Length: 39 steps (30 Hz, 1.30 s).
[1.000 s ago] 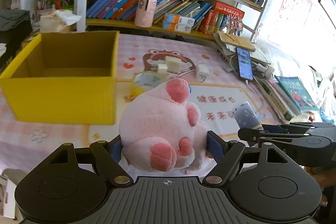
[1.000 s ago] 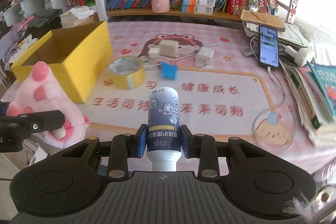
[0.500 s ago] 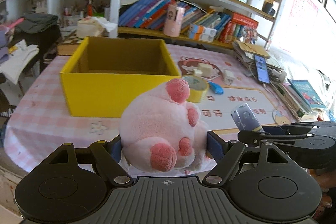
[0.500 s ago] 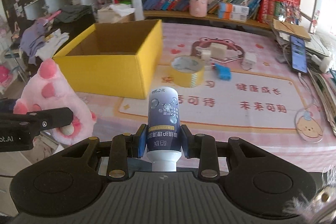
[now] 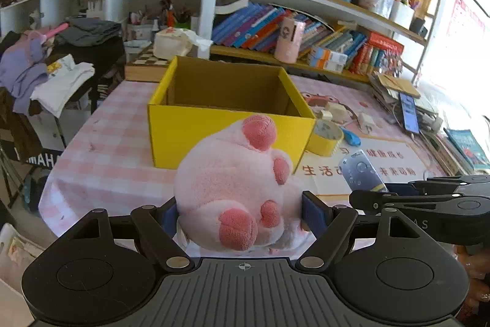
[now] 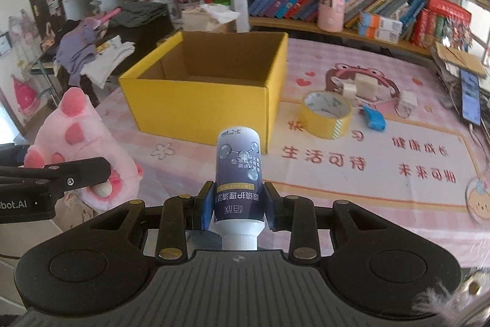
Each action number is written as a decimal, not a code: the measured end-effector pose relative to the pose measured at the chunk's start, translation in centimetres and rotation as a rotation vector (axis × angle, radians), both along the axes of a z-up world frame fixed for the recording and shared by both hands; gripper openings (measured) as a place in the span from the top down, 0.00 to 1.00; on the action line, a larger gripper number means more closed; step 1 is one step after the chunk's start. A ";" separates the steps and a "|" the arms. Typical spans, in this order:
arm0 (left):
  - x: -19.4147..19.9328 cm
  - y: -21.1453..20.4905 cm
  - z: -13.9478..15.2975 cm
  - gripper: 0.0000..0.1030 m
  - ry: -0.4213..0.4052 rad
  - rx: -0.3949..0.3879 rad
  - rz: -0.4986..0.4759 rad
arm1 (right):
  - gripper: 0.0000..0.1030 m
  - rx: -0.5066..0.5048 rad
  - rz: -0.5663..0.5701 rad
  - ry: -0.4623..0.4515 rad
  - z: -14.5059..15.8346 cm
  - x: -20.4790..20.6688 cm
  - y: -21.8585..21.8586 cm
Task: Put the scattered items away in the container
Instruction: 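Carry the plush in the left tool and bottle in the right tool toward the yellow box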
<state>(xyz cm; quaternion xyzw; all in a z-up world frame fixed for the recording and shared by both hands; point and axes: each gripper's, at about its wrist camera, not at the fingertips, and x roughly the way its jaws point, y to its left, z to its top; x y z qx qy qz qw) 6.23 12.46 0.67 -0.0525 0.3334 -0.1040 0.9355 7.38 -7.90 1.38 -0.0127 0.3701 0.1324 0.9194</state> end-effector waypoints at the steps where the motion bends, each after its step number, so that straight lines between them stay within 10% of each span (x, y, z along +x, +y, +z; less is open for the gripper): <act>1: 0.0 0.3 0.0 0.23 -0.001 -0.004 0.006 | 0.70 -0.005 0.010 -0.002 0.1 0.1 0.3; 39: 1.6 1.8 -0.5 0.23 0.021 -0.014 0.003 | 0.70 -0.049 0.075 0.009 0.0 1.9 3.1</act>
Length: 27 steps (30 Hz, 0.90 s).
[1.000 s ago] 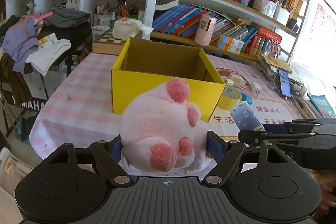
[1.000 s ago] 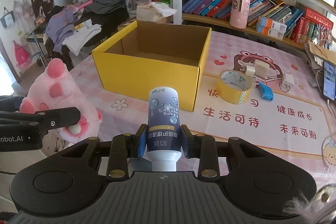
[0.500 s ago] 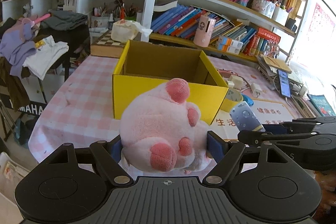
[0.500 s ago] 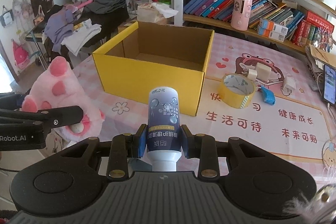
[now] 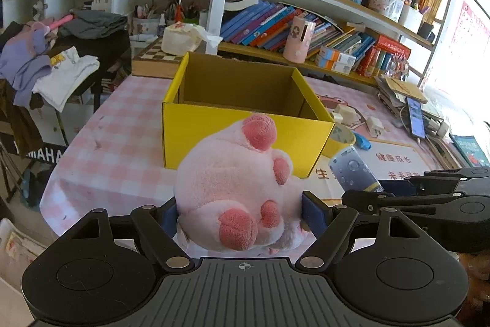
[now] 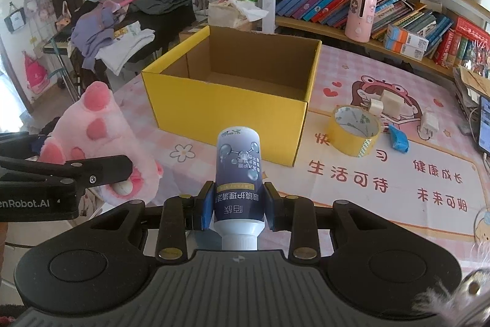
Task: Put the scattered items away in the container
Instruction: 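Carry the plush in the left tool and bottle in the right tool toward the yellow box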
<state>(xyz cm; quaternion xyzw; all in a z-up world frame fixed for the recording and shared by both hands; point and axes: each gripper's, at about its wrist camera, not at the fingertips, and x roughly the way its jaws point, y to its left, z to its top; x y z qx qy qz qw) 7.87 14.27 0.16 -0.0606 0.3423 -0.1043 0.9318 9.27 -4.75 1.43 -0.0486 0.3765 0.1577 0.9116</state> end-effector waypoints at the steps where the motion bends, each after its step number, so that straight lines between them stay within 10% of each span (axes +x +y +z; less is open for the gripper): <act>1: 0.0 -0.1 0.1 0.23 -0.003 0.000 0.001 | 0.70 0.000 0.001 -0.002 0.0 0.1 0.0; 27: 12.4 -2.8 6.0 0.23 -0.173 0.136 0.024 | 0.70 0.075 0.076 -0.119 4.3 13.6 -2.5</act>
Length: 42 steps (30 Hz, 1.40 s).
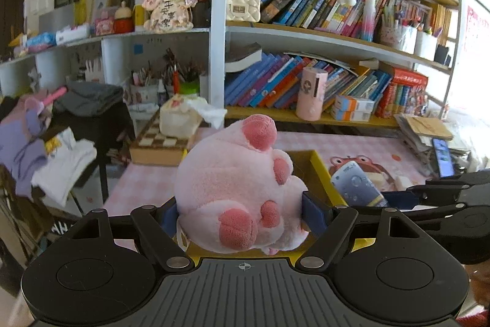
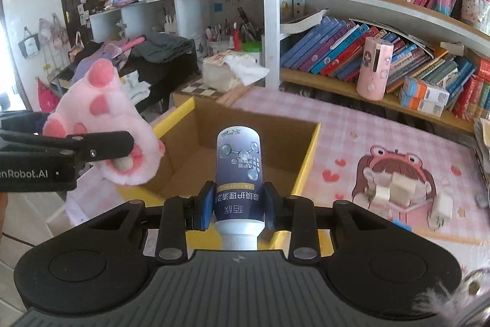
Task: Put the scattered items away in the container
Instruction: 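Carry the plush in the left tool and bottle in the right tool toward the yellow box, then lower the plush into the box and open the left tool while the right tool releases the bottle inside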
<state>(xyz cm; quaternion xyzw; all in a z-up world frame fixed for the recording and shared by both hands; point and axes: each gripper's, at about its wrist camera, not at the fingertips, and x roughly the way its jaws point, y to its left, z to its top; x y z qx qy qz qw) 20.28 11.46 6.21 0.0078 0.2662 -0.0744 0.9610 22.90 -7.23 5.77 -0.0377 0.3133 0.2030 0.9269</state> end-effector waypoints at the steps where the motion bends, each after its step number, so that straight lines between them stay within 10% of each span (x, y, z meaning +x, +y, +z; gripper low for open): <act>1: 0.6 -0.2 0.0 0.23 0.002 0.013 0.000 | 0.70 -0.002 0.006 0.002 -0.1 0.9 -0.1; 28: 17.5 -5.8 -9.5 0.21 0.393 0.477 -0.293 | 0.70 -0.471 0.394 0.122 -9.8 17.8 5.8; 42: 19.6 -5.3 -11.8 0.14 0.475 0.524 -0.345 | 0.70 -0.476 0.431 0.153 -11.0 19.0 6.0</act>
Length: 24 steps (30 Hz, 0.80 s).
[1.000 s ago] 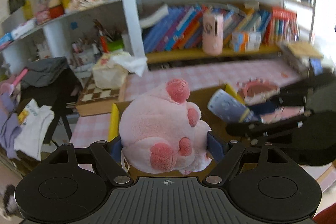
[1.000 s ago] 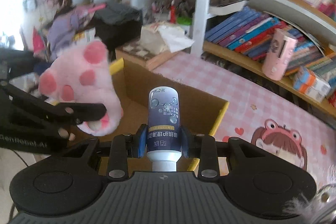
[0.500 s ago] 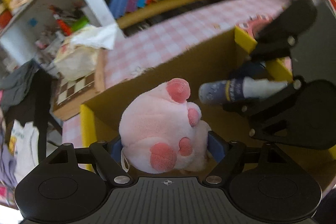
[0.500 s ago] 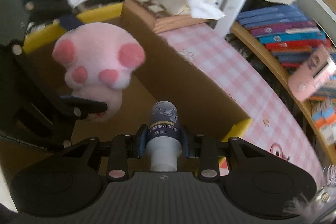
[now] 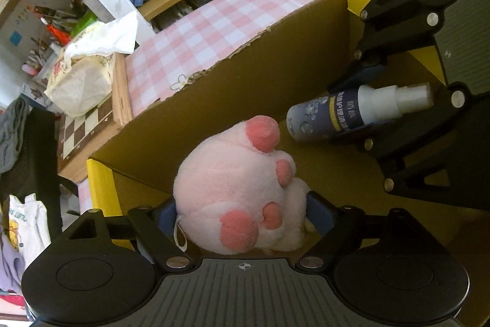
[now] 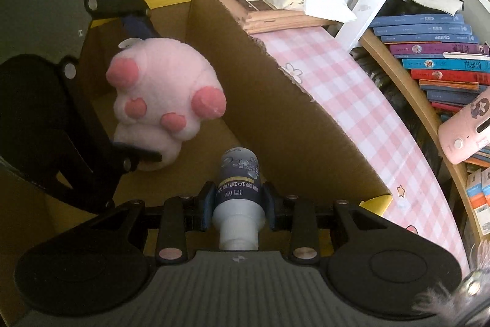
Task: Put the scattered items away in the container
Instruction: 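Lower the plush into the box and open the left tool while the right tool releases the bottle inside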
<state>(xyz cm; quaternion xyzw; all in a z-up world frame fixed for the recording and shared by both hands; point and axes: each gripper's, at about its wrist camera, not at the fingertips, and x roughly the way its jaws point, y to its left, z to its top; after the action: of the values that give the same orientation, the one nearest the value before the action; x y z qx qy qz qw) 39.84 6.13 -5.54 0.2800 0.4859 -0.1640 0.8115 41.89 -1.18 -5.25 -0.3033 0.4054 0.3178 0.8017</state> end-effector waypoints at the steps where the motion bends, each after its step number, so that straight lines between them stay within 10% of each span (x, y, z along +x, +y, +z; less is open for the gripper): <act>1: 0.1 0.0 0.0 0.14 0.000 -0.003 0.001 | 0.70 0.001 -0.002 0.000 0.0 0.0 0.0; 24: -5.3 0.4 5.5 0.07 -0.265 -0.097 0.043 | 0.47 0.197 -0.156 -0.169 6.5 -4.5 -3.5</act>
<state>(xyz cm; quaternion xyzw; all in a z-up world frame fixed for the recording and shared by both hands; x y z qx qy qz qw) 34.49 6.53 -0.05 0.2494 0.3719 -0.1315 0.8844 37.36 -4.64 1.22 -0.2165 0.3259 0.2661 0.8810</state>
